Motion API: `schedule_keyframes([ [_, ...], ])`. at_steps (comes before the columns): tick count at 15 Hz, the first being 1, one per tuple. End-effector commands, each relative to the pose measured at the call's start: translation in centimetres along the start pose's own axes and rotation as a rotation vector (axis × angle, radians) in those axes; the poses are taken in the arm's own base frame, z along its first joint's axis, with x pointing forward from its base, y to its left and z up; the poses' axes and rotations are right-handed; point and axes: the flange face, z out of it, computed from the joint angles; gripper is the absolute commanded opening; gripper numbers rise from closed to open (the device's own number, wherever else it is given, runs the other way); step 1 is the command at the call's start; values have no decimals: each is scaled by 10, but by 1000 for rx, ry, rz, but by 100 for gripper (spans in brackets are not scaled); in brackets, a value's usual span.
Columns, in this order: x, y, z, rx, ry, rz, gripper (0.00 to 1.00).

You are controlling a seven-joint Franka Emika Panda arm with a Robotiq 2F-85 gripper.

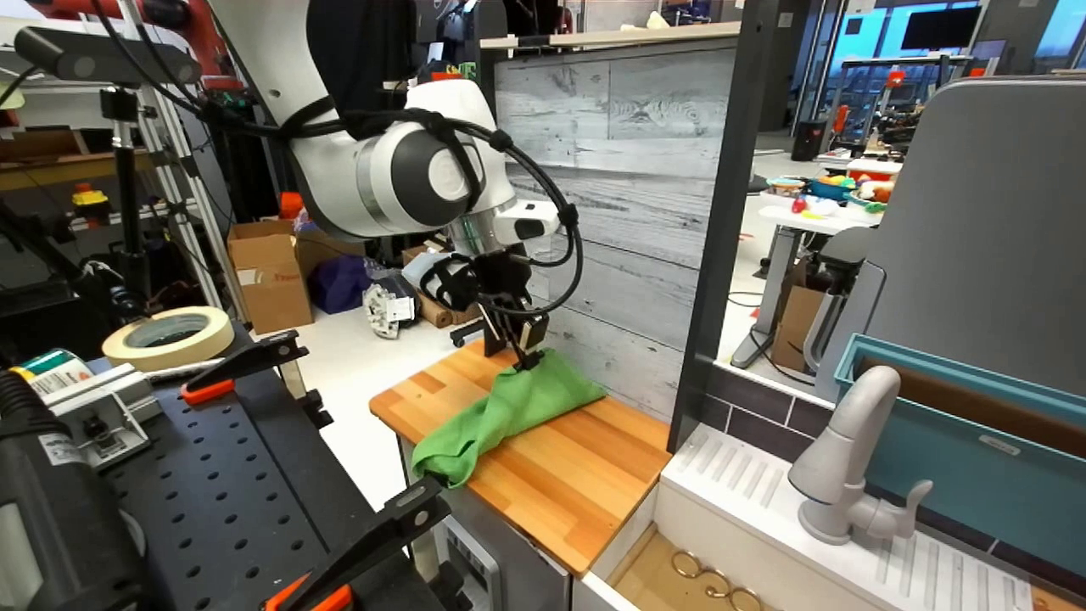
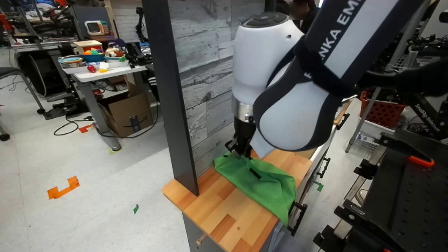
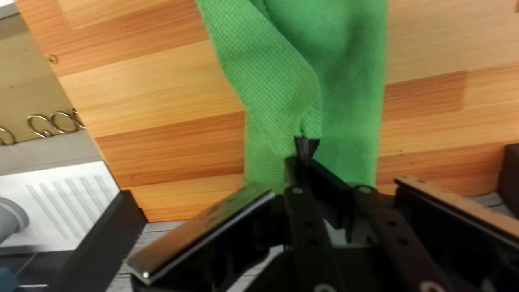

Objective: Fold the green cloth

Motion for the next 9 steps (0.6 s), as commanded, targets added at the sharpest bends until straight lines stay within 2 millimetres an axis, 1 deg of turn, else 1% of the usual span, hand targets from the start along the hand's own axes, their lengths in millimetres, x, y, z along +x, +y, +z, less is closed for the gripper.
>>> schedule_keyframes([
  [1,1,-42,10,-8,-8,-57,2],
  [2,-1,-48,13,-14,-13,-68,7],
  [3,-2,-52,16,-19,-18,-76,33],
  [4,-4,-53,20,-23,-22,-81,35],
  [5,-5,-52,24,-28,-28,-83,40],
  [8,-8,-43,32,-33,-39,-76,62],
  [9,-9,-40,29,-33,-35,-69,69],
])
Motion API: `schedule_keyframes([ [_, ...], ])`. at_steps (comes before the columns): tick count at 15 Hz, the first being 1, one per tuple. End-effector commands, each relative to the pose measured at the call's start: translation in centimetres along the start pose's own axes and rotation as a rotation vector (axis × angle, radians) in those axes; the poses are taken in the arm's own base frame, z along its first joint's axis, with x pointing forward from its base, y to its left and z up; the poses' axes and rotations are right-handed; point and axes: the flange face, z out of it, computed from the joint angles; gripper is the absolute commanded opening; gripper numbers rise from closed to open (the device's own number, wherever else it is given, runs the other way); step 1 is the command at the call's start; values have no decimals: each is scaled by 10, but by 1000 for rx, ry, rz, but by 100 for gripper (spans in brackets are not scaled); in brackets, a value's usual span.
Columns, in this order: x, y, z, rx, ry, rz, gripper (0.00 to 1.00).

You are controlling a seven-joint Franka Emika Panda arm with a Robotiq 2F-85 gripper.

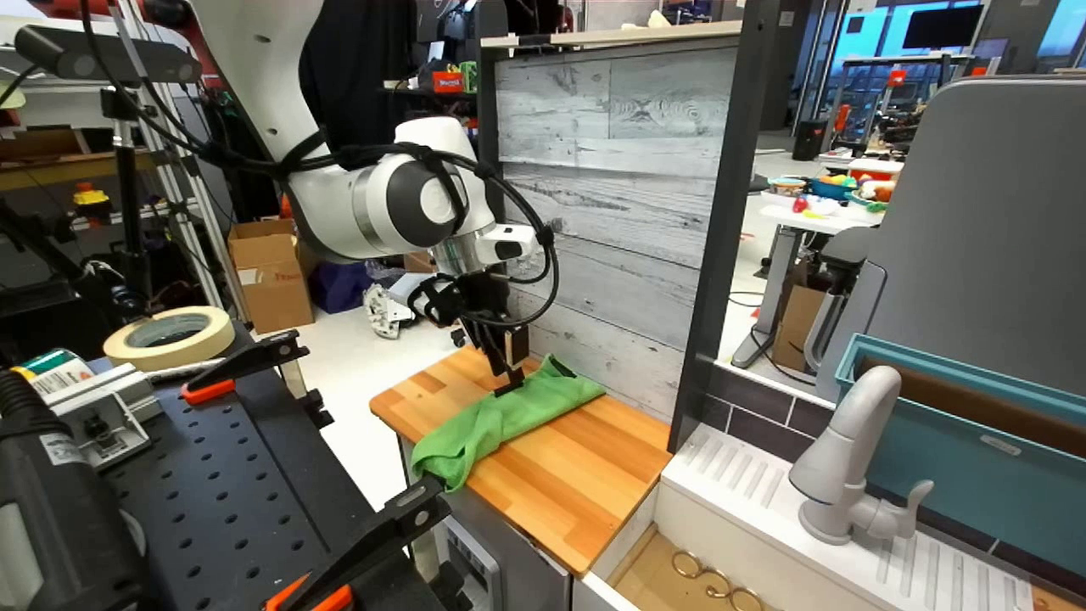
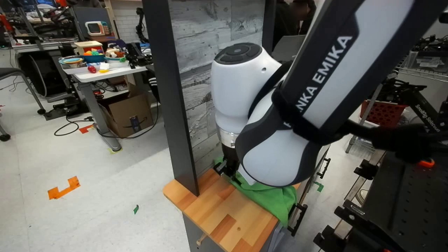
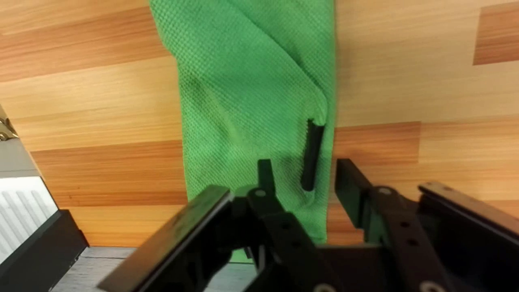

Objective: Fold the green cloth

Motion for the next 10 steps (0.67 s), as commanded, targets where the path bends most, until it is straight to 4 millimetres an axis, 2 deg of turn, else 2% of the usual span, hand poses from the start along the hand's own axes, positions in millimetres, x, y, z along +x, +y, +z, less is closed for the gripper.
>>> schedule_keyframes([
  [1,3,11,-6,-8,-3,19,76],
  [4,-4,18,-33,-3,8,28,99],
  [6,-16,19,-55,-12,28,32,100],
  [7,1,15,-22,-2,11,20,100],
  [8,0,15,-29,0,12,20,100],
  [10,0,16,-27,-1,10,20,100],
])
